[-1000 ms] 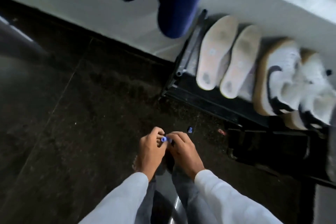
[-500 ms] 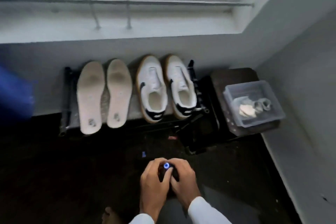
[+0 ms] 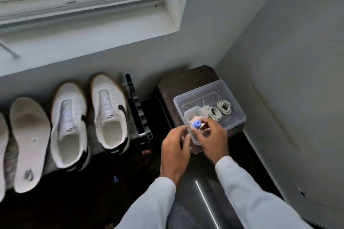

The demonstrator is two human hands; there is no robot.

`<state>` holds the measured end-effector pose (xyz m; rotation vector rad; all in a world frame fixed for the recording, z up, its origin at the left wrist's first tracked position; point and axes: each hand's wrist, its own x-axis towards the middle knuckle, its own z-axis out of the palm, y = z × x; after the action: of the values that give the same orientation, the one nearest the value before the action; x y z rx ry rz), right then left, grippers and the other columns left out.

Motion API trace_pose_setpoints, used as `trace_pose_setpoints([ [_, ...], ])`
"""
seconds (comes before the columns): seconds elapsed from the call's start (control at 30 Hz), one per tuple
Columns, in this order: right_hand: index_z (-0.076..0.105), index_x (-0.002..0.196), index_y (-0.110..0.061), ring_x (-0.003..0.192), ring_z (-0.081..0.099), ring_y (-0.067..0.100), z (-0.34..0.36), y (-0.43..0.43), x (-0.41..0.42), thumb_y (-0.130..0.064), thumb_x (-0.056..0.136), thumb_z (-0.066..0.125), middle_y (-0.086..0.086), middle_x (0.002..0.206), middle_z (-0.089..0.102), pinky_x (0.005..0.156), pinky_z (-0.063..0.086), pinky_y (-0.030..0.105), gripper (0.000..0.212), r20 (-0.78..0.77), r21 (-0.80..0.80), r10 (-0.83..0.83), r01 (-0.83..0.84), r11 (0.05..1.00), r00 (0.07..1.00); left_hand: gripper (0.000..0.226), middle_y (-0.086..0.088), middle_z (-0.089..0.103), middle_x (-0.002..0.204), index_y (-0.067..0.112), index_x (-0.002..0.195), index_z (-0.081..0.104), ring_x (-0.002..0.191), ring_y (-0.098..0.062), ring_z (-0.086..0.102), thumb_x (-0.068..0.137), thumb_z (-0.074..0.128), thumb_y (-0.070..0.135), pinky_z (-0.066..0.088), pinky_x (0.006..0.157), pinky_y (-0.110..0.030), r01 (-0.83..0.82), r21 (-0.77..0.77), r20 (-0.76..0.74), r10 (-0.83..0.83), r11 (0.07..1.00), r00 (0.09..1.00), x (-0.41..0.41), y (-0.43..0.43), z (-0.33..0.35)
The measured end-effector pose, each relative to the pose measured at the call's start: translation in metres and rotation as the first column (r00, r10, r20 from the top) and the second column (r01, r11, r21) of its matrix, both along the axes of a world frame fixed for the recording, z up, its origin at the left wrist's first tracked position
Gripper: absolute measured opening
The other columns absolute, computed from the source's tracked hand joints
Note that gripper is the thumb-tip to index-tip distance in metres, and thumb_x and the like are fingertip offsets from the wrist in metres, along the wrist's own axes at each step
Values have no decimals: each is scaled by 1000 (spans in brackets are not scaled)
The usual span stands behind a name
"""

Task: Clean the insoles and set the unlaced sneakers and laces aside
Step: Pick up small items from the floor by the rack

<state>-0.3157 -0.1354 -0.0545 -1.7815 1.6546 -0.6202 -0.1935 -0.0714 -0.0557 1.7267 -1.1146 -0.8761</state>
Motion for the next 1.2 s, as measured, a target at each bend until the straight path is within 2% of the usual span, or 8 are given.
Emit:
trace_pose_setpoints([
  [0.17,64,111,-16,93,61,13,-21,-88,-30,-29,84,75,-1,105,67,72,45,10,32,-60,77,-159,164,983,985,26,4,66,119,20,119,63,103,-11,63,92,64,18,57,87,-27,98,13,108,-99,995,989,-11,-50,-8],
  [0.27,66,111,-13,92,63,15,-38,-123,-40,-30,85,73,5,109,71,78,48,23,32,-158,83,-142,156,984,977,26,6,64,122,21,119,63,105,-12,63,93,63,19,57,88,-29,121,36,156,-125,992,980,-8,-59,-17],
  [0.4,68,108,-13,93,69,22,-61,-153,-44,-27,87,71,8,106,72,83,53,32,26,-240,93,-117,143,985,964,27,8,63,122,22,119,63,111,-8,59,93,62,18,52,91,-21,120,73,227,-134,990,965,-1,-56,-27],
  [0.5,69,105,-12,89,68,23,-78,-164,-41,-28,89,69,8,103,72,87,57,39,22,-323,107,-89,130,986,942,26,6,63,123,21,119,64,112,-10,59,93,62,20,54,88,-23,92,127,320,-129,988,938,4,-54,-37],
  [0.7,70,101,-9,86,68,25,-94,-169,-35,-28,89,68,11,100,72,84,55,36,22,-416,103,-39,90,991,908,29,-3,62,128,16,119,65,118,-19,59,91,61,24,56,89,-31,110,148,445,-166,983,880,11,-52,-48],
  [0.97,67,110,-8,96,68,30,-97,-164,-31,-30,89,68,12,110,70,90,54,42,30,-464,98,-34,89,991,885,33,-7,51,146,17,129,58,140,-24,42,96,58,21,47,107,-38,121,167,518,-192,978,834,13,-30,-67],
  [1.07,63,118,-10,108,62,29,-80,-149,-26,-32,88,69,11,120,66,90,54,42,37,-465,14,-35,47,999,885,34,-8,50,147,16,131,59,141,-23,41,97,56,22,46,108,-40,87,157,503,-155,984,850,14,-11,-65],
  [1.2,62,116,-15,116,48,26,-40,-94,-5,-33,89,65,7,123,62,93,48,41,32,-451,-148,47,-127,981,891,31,-8,53,144,13,128,61,139,-21,44,97,56,17,51,102,-36,27,115,474,-79,993,877,16,27,-67],
])
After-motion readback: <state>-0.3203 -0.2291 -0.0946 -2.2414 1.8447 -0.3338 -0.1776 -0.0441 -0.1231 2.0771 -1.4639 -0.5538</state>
